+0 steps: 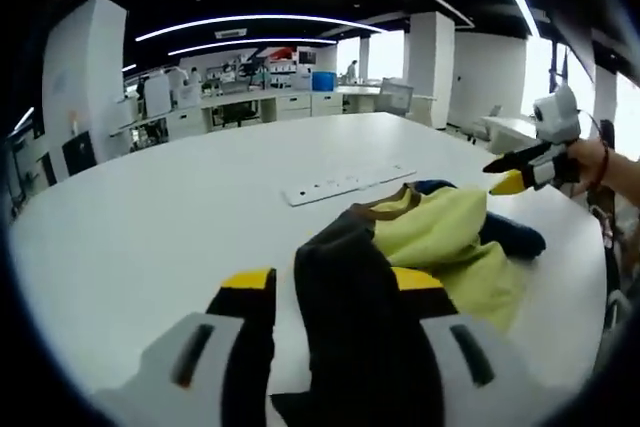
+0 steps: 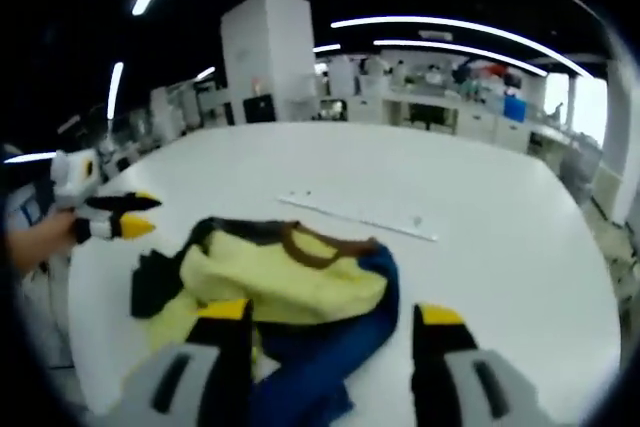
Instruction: Fold the garment on the visible template until the final outline fits inside the template.
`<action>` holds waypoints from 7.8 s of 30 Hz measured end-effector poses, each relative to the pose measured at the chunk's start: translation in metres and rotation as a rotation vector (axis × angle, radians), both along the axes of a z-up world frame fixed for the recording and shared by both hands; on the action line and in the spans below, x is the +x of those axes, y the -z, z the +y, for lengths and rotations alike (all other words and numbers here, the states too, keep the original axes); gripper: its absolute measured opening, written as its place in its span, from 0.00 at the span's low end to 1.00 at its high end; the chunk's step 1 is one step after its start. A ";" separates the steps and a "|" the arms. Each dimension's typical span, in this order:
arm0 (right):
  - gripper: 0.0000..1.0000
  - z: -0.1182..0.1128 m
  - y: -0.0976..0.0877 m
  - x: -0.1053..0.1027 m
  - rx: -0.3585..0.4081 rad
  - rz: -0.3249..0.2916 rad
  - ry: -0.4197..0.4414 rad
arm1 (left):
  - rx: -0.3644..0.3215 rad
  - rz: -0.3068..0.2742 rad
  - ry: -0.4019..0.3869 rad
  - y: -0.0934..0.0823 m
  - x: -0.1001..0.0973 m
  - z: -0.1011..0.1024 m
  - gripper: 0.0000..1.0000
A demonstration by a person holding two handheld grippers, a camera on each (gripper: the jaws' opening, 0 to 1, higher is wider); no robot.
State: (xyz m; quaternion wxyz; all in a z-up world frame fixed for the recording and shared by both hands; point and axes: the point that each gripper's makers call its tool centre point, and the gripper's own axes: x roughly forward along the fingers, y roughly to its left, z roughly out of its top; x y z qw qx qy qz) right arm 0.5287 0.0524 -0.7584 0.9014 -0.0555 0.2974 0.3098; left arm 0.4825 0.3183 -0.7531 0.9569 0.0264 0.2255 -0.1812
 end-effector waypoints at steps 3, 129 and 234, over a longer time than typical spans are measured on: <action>0.64 -0.002 -0.005 -0.017 0.003 0.003 -0.015 | 0.003 0.030 0.014 0.005 -0.019 -0.002 0.48; 0.00 -0.257 0.041 -0.055 -0.250 0.163 0.323 | 0.188 0.187 -0.380 0.042 -0.065 0.191 0.00; 0.00 0.029 0.072 -0.137 0.117 0.121 0.025 | 0.043 0.188 0.088 0.085 -0.087 -0.048 0.02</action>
